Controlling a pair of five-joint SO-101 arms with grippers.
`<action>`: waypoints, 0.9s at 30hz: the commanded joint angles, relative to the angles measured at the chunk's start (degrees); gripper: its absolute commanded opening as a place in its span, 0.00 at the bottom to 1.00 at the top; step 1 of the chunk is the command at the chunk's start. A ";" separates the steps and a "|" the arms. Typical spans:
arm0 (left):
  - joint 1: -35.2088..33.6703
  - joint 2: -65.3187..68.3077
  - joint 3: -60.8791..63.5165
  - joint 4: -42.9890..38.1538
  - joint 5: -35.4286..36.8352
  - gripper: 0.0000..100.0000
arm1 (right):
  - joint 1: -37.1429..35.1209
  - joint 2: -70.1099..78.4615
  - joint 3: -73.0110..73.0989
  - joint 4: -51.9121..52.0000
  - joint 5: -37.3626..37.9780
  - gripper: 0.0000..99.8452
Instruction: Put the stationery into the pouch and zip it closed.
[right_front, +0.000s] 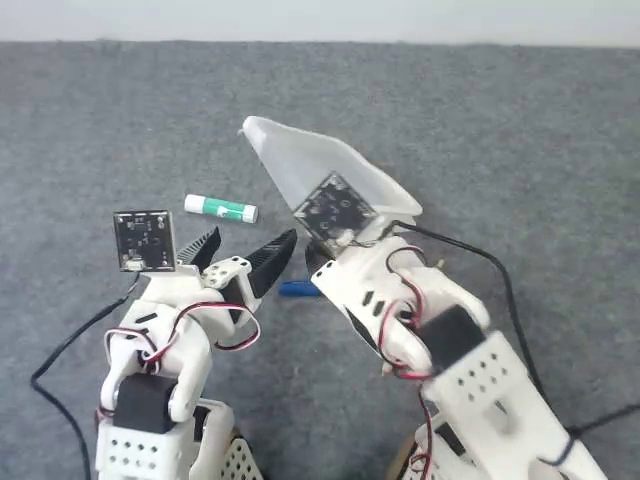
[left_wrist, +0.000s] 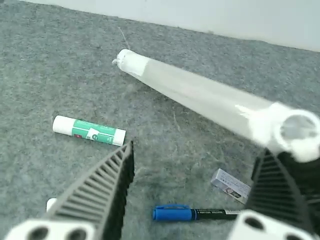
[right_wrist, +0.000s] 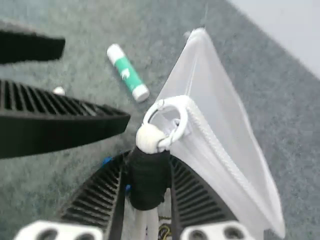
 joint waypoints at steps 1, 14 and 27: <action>0.26 -0.88 -0.84 0.26 -0.53 0.36 | 0.75 -6.02 0.44 -0.48 -2.20 0.01; 0.44 -0.88 -1.01 -0.18 1.05 0.36 | 0.48 -9.98 1.67 -0.31 -12.04 0.01; 3.78 -0.97 -3.21 0.26 4.66 0.36 | -1.36 -10.15 4.13 -0.48 -9.76 0.01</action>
